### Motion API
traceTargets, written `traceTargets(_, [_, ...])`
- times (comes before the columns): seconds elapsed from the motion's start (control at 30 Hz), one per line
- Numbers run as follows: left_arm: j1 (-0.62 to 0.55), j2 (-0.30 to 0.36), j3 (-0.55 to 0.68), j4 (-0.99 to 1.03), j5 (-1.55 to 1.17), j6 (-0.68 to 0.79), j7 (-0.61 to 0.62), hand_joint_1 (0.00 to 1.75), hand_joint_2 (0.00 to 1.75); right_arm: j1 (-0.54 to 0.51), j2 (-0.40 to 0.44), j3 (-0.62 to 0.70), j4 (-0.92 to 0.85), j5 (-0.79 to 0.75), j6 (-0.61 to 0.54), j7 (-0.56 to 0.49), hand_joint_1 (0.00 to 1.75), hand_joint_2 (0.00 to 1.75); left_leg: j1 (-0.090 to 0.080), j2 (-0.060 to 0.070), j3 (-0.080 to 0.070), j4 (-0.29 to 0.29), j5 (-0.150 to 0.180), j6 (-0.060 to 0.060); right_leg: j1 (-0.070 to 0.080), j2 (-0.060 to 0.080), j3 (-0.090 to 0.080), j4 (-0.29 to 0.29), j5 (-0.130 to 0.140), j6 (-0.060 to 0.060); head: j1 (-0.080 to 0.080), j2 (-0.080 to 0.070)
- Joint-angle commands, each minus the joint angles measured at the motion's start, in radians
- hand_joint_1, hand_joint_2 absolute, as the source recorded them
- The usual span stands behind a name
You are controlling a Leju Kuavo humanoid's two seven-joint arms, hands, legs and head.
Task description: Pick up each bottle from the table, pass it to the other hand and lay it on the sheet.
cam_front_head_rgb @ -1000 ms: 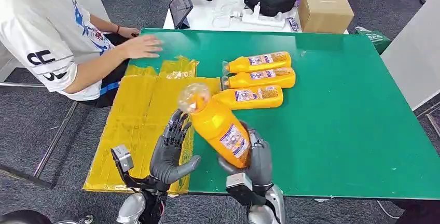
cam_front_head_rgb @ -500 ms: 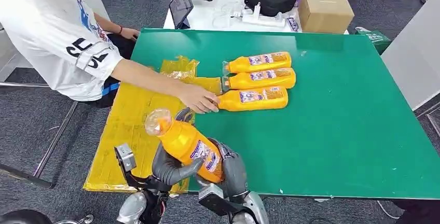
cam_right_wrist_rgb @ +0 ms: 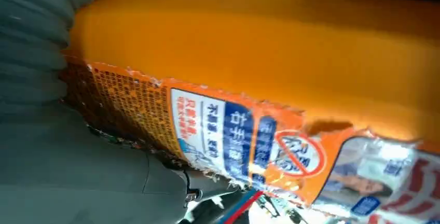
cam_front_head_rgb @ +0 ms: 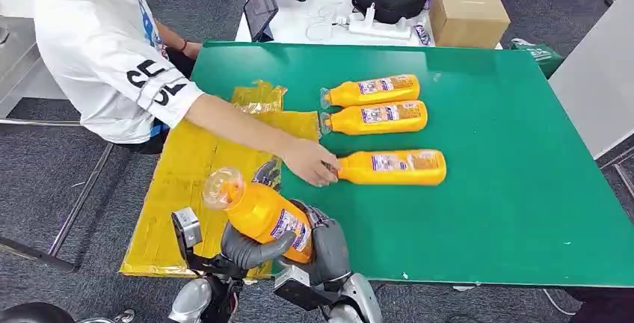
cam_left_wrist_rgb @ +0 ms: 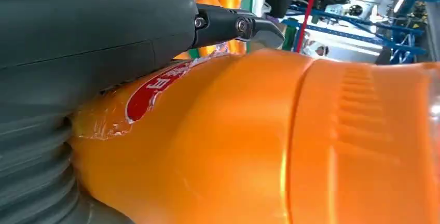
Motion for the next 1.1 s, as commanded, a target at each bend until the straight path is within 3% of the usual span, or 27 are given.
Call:
traceTargets(0.03, [-0.068, 0.049, -0.058, 0.109, -0.072, 0.009, 0.006, 0.0, 1.75, -0.072, 0.012, 0.084, 0.14, 0.023, -0.012, 0.014, 1.75, 1.75, 0.001, 0.001, 0.003, -0.001, 0.0, -0.001, 0.001, -0.001, 0.003, -0.001, 0.0, -0.002, 0.0, 0.0])
traceTargets(0.33, [-0.072, 0.05, -0.058, 0.12, -0.074, -0.003, 0.006, 0.0, 1.75, -0.078, 0.01, 0.104, 0.16, 0.025, 0.014, 0.018, 1.75, 1.75, 0.0, 0.0, 0.002, 0.0, 0.0, -0.001, 0.001, -0.001, 0.002, -0.001, 0.0, -0.001, 0.0, 0.0])
traceTargets(0.37, [-0.074, 0.049, -0.056, 0.125, -0.074, -0.006, 0.004, 0.09, 1.75, -0.079, 0.011, 0.112, 0.173, 0.029, 0.021, 0.021, 1.75, 1.75, 0.001, 0.0, 0.003, -0.001, -0.001, -0.001, 0.001, -0.001, 0.004, -0.001, 0.0, -0.002, 0.0, 0.0])
traceTargets(0.4, [-0.075, 0.048, -0.054, 0.128, -0.073, -0.009, 0.001, 0.37, 1.75, -0.08, 0.012, 0.116, 0.181, 0.029, 0.022, 0.023, 1.75, 1.75, 0.001, 0.0, 0.002, -0.001, 0.0, -0.001, 0.001, -0.001, 0.002, -0.001, 0.0, -0.001, 0.0, 0.0])
traceTargets(0.43, [-0.075, 0.045, -0.048, 0.13, -0.062, -0.027, -0.007, 1.75, 1.75, -0.085, 0.014, 0.126, 0.2, 0.019, 0.028, 0.019, 1.75, 1.75, 0.001, 0.0, 0.003, -0.001, 0.0, -0.001, 0.001, -0.001, 0.003, -0.001, 0.0, -0.002, 0.0, 0.0])
traceTargets(0.77, [-0.044, 0.027, -0.005, 0.063, 0.137, -0.171, -0.018, 1.75, 1.75, -0.092, 0.013, 0.129, 0.241, 0.031, 0.075, 0.047, 1.75, 1.75, 0.001, -0.001, 0.001, 0.0, 0.0, -0.001, 0.001, -0.002, 0.001, -0.001, -0.001, -0.001, 0.0, 0.0])
traceTargets(1.1, [-0.035, 0.023, -0.001, 0.049, 0.22, -0.225, -0.005, 1.75, 1.75, -0.096, 0.015, 0.121, 0.263, 0.062, 0.083, 0.074, 1.75, 1.75, 0.001, -0.001, 0.001, 0.0, 0.0, -0.001, 0.001, -0.003, 0.002, -0.001, -0.001, -0.001, 0.0, 0.0])
